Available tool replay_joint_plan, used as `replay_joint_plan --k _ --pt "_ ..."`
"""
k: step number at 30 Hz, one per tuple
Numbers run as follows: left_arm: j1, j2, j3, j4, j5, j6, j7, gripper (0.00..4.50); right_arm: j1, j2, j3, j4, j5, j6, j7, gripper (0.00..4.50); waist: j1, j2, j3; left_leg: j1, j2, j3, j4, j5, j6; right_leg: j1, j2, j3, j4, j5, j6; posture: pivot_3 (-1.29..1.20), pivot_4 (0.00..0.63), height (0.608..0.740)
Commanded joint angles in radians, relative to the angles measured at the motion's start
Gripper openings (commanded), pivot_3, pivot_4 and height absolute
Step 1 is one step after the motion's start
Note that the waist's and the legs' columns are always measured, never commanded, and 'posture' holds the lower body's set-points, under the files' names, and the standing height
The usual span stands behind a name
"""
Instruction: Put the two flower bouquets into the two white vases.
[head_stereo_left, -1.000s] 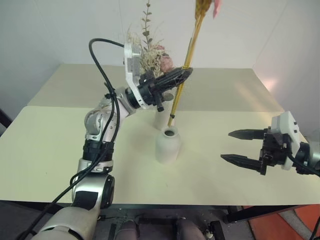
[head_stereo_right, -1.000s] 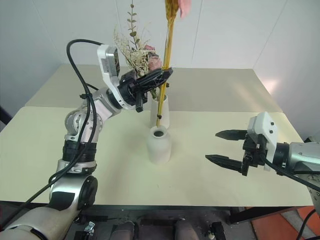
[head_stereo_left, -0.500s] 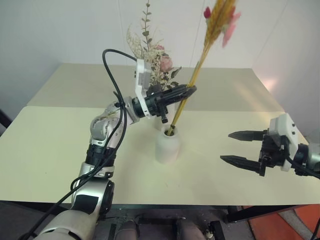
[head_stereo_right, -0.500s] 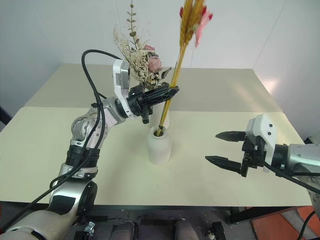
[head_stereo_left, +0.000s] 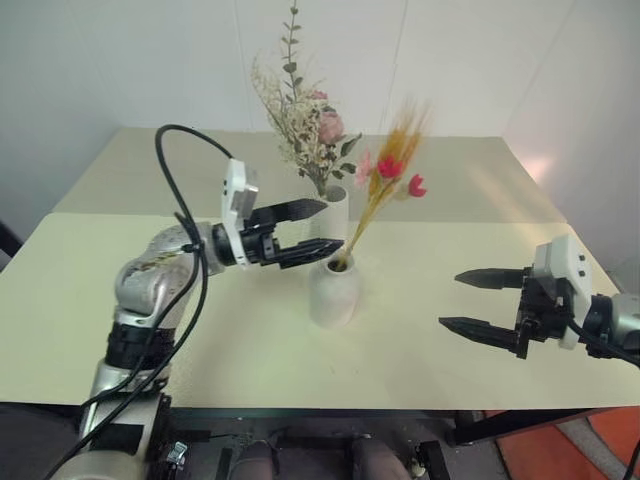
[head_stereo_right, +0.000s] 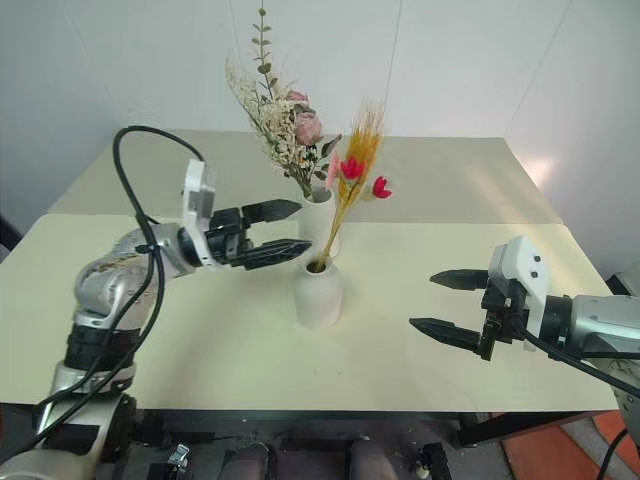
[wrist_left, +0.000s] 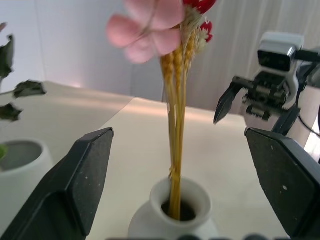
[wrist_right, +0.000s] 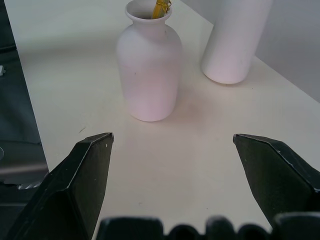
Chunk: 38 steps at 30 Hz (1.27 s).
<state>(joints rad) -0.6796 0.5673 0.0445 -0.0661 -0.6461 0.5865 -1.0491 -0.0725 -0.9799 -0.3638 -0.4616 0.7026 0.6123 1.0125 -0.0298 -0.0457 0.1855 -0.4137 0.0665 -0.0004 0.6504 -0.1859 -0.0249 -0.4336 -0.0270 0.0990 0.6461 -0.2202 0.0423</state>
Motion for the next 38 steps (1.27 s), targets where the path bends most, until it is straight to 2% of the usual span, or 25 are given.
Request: replay_joint_plan --k 1,7,13,18,24,32,38 --pt "0.028 0.092 0.046 0.014 0.07 -0.099 -0.047 4.47 -0.041 0.017 -0.015 0.013 -0.005 -0.01 -0.047 4.5 -0.004 0.0 0.0 0.0 0.0 0.0 0.0 0.0 0.0 0.0 0.0 0.0 0.0 0.0 0.0 0.0 0.15 0.74" --pt "0.119 0.286 0.108 0.066 0.144 -0.198 -0.13 4.47 -0.035 0.009 -0.041 0.057 -0.021 -0.015 -0.04 4.5 -0.011 0.0 0.0 -0.001 0.0 0.0 -0.001 0.0 0.0 -0.002 0.0 0.0 0.0 -0.001 -0.001 0.0 0.15 0.74" --pt "0.262 0.391 0.219 -0.012 0.115 -0.177 -0.142 4.47 -0.06 -0.016 -0.052 0.111 -0.038 -0.024 -0.016 4.5 -0.013 0.0 0.0 -0.001 0.001 0.001 -0.001 0.0 0.0 -0.002 0.0 0.0 0.0 -0.001 -0.001 0.0 0.15 0.74" --pt "0.344 0.387 0.27 -0.095 0.088 -0.143 -0.1 4.47 -0.102 -0.032 -0.041 0.169 -0.059 -0.036 0.007 4.5 -0.01 0.0 0.0 -0.001 0.001 0.001 -0.001 0.0 0.0 -0.002 0.0 -0.001 0.0 -0.002 -0.003 0.0 0.15 0.74" --pt "0.367 0.38 0.273 -0.152 0.053 -0.107 -0.068 4.47 -0.111 -0.048 -0.049 0.181 -0.069 -0.038 0.036 4.5 -0.011 0.0 0.0 -0.001 0.001 0.001 -0.001 0.0 0.0 -0.003 0.0 0.0 0.0 -0.001 -0.002 0.0 0.15 0.74" --pt "0.306 0.368 0.208 -0.107 0.056 -0.115 -0.089 4.47 -0.049 -0.076 -0.128 0.155 -0.067 -0.021 0.049 4.5 -0.009 0.0 0.0 -0.001 0.001 0.001 -0.002 0.0 0.0 -0.003 0.0 0.0 0.0 -0.001 -0.002 0.0 0.15 0.74" --pt "0.27 0.34 0.171 -0.09 0.06 -0.125 -0.097 4.47 0.034 -0.048 -0.193 0.089 -0.054 0.0 0.015 4.5 -0.01 0.0 0.0 -0.001 0.001 0.001 -0.001 0.0 0.0 -0.003 0.0 0.0 0.0 -0.001 -0.001 0.0 0.15 0.74"
